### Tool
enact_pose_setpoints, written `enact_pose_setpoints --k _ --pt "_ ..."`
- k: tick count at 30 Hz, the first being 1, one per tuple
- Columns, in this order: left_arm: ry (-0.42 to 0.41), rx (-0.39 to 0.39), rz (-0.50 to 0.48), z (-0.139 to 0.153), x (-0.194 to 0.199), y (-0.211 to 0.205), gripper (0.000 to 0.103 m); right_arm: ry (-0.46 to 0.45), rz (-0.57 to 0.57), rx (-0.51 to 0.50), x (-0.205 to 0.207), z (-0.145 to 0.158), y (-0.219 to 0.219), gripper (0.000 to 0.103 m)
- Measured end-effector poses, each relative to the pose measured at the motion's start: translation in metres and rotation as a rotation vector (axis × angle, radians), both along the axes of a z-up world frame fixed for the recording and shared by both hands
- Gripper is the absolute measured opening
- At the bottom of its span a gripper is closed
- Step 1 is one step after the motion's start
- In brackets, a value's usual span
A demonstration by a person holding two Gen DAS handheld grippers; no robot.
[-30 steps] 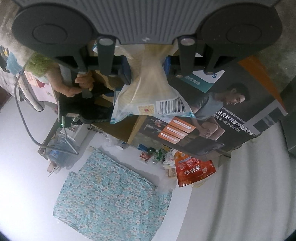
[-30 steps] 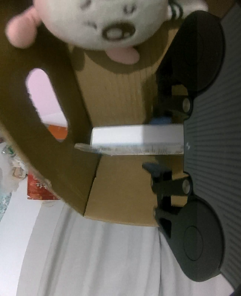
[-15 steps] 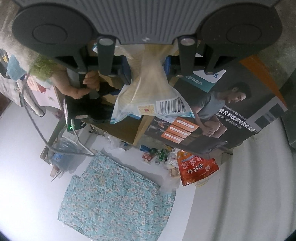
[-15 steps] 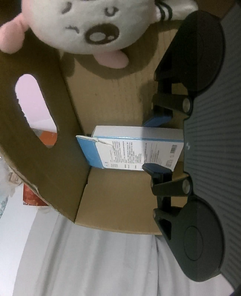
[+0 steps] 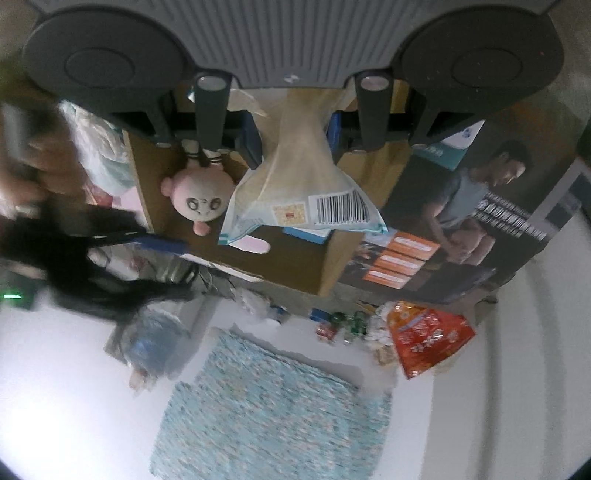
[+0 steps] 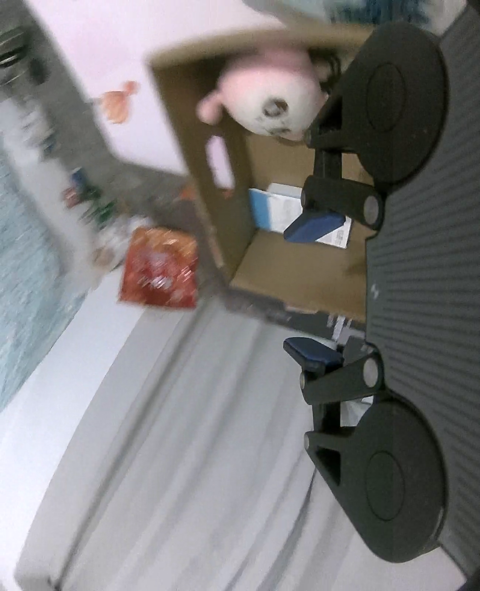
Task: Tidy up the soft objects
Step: 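Lower the snack bag into the cardboard box and open the left tool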
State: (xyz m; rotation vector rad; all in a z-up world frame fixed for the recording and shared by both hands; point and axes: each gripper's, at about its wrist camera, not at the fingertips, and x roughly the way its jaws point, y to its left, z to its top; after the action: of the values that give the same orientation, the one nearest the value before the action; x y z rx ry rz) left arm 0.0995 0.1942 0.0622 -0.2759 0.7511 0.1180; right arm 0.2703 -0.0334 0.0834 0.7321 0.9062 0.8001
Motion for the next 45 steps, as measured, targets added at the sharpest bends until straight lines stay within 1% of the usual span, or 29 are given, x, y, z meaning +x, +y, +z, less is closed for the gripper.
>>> enact_pose_setpoints --k 4,7,9,11,12,14,18,19,20,21,22,24,27,28,29,33,34,36,38,39,41,43,45 --pt "0.069 0.03 -0.08 -0.003 0.046 -0.014 0.037 -0.104 -0.033 0.026 -0.031 0.026 -0.071 0.059" --pt "0.137 0.059 -0.146 -0.009 0.086 -0.027 0.037 -0.163 -0.074 0.004 -0.057 0.03 -0.123 0.06" --pt "0.17 0.077 -0.179 -0.015 0.11 -0.034 0.037 -0.19 -0.106 -0.012 -0.074 0.02 -0.155 0.06" --pt "0.194 0.107 -0.188 -0.022 0.13 -0.04 0.037 -0.204 -0.142 -0.024 -0.089 0.012 -0.184 0.061" --pt "0.204 0.125 -0.194 -0.026 0.141 -0.044 0.037 -0.202 -0.161 -0.028 -0.091 0.0 -0.194 0.061" --pt "0.227 0.157 -0.201 -0.036 0.16 -0.051 0.037 -0.195 -0.205 -0.036 -0.102 -0.007 -0.221 0.061" --pt "0.258 0.198 -0.182 -0.059 0.194 -0.057 0.038 -0.18 -0.277 -0.044 -0.116 -0.034 -0.25 0.061" --pt "0.256 0.203 -0.183 -0.064 0.2 -0.059 0.04 -0.181 -0.293 -0.048 -0.12 -0.037 -0.256 0.062" --pt "0.252 0.206 -0.188 -0.069 0.206 -0.06 0.048 -0.187 -0.312 -0.058 -0.124 -0.04 -0.263 0.062" --pt "0.254 0.214 -0.183 -0.076 0.211 -0.06 0.052 -0.194 -0.325 -0.071 -0.123 -0.051 -0.261 0.063" --pt "0.259 0.226 -0.168 -0.082 0.215 -0.061 0.056 -0.198 -0.338 -0.084 -0.128 -0.055 -0.264 0.063" --pt "0.267 0.246 -0.141 -0.089 0.22 -0.061 0.056 -0.193 -0.361 -0.102 -0.131 -0.062 -0.266 0.064" --pt "0.276 0.26 -0.111 -0.089 0.219 -0.057 0.056 -0.174 -0.376 -0.106 -0.132 -0.073 -0.276 0.065" --pt "0.27 0.258 -0.105 -0.086 0.217 -0.055 0.059 -0.173 -0.382 -0.111 -0.133 -0.074 -0.279 0.065" --pt "0.263 0.255 -0.099 -0.081 0.213 -0.054 0.063 -0.173 -0.389 -0.115 -0.132 -0.077 -0.279 0.065" --pt "0.222 0.242 -0.091 -0.053 0.194 -0.051 0.075 -0.172 -0.403 -0.113 -0.145 -0.073 -0.288 0.067" --pt "0.207 0.237 -0.097 -0.044 0.187 -0.052 0.079 -0.177 -0.407 -0.115 -0.148 -0.072 -0.289 0.069" --pt "0.166 0.224 -0.107 -0.024 0.17 -0.054 0.083 -0.188 -0.419 -0.118 -0.157 -0.065 -0.296 0.072" --pt "0.123 0.207 -0.126 -0.004 0.15 -0.061 0.088 -0.203 -0.438 -0.125 -0.165 -0.061 -0.303 0.074" --pt "0.101 0.195 -0.135 0.006 0.14 -0.063 0.088 -0.211 -0.453 -0.13 -0.172 -0.057 -0.309 0.075" --pt "0.036 0.157 -0.164 0.027 0.113 -0.072 0.093 -0.23 -0.491 -0.142 -0.185 -0.051 -0.323 0.077" --pt "-0.022 0.11 -0.216 0.044 0.086 -0.082 0.097 -0.251 -0.533 -0.15 -0.204 -0.042 -0.341 0.079" --pt "-0.044 0.073 -0.269 0.054 0.065 -0.097 0.097 -0.277 -0.584 -0.169 -0.224 -0.037 -0.361 0.082"
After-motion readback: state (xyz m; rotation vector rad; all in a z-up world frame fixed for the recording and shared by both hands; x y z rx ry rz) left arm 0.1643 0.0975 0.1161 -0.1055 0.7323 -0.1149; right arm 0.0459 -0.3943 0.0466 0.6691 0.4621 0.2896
